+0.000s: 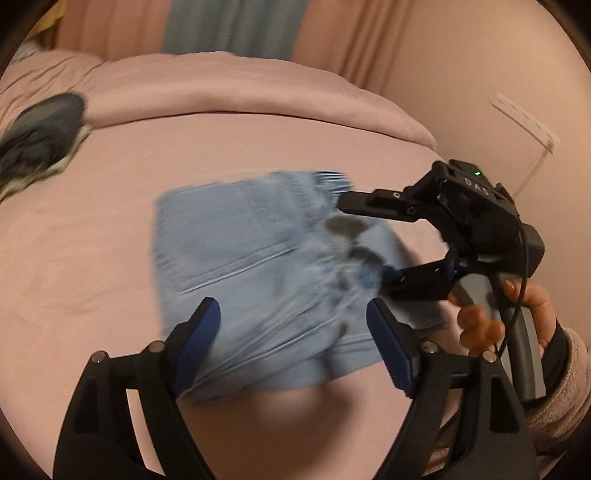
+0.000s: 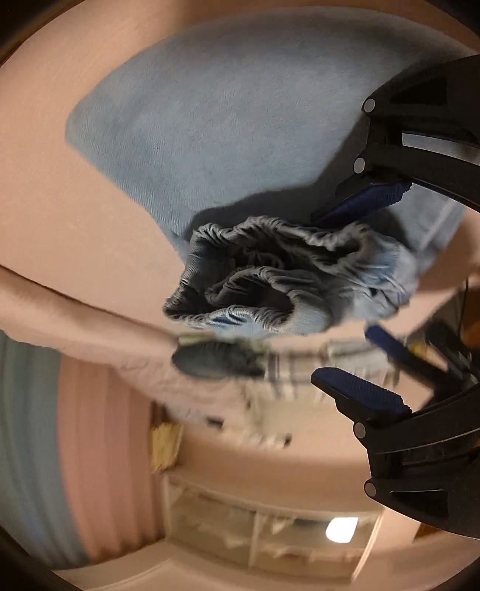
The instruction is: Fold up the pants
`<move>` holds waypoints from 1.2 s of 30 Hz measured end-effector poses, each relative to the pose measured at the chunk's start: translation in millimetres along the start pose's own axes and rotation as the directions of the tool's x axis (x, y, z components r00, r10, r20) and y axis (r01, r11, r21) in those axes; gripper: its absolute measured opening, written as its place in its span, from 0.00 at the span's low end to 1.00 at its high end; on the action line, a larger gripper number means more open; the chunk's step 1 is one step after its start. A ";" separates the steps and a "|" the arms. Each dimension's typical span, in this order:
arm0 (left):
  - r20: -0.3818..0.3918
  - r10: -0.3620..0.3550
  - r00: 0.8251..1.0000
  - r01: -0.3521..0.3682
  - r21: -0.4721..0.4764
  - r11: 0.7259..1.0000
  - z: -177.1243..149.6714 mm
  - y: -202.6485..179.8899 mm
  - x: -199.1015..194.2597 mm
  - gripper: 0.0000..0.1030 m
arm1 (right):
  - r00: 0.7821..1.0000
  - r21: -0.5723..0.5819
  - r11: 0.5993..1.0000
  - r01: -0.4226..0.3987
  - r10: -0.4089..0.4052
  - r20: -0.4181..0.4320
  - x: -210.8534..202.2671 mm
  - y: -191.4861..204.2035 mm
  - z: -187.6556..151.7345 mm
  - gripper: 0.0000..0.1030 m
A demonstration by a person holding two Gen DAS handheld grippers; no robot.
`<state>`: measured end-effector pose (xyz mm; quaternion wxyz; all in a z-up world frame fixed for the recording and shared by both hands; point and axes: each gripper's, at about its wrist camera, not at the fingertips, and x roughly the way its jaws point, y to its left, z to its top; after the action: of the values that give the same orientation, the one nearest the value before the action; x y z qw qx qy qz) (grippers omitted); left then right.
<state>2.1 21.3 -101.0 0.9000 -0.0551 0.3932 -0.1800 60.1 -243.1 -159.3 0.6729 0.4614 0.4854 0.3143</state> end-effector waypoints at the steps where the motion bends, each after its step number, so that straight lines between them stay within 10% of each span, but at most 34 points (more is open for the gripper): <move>1: 0.000 0.013 1.000 -0.013 -0.031 0.999 -3.4 9.1 -4.7 0.79 | 0.999 -0.032 0.999 0.042 -0.042 0.007 5.6 7.7 0.5 0.76; 6: 0.005 0.054 0.999 -0.053 -0.141 0.989 -18.2 36.4 -21.8 0.79 | 0.981 -0.134 0.972 0.193 -0.192 0.026 18.3 22.1 7.0 0.40; 10: 0.006 0.069 0.998 -0.067 -0.195 0.979 -22.4 50.5 -30.5 0.79 | 0.979 -0.234 0.950 0.204 -0.193 0.072 2.9 34.2 2.0 0.30; 17: 0.012 0.060 0.998 -0.057 -0.177 0.983 -13.2 41.9 -22.5 0.80 | 0.953 -0.293 0.923 0.249 -0.179 0.246 -60.7 55.4 0.0 0.29; 25: -0.018 0.049 0.999 -0.051 -0.098 0.994 8.8 26.0 7.6 0.80 | 0.914 -0.156 0.917 0.367 -0.324 0.245 -58.6 -0.9 -18.5 0.29; 31: -0.036 0.050 0.998 -0.051 -0.042 0.998 22.5 16.0 23.8 0.80 | 0.945 -0.108 0.947 0.303 -0.284 0.165 -63.7 -16.9 -1.0 0.40; 36: -0.019 0.031 0.999 -0.031 -0.025 0.999 33.8 12.3 24.1 0.80 | 0.873 -0.217 0.862 0.457 -0.388 0.296 -102.0 15.4 -0.8 0.57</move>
<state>45.2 22.4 -97.4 0.8982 -0.0588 0.4046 -0.1614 26.0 -325.8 -108.1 0.8380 0.2775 0.4400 0.1645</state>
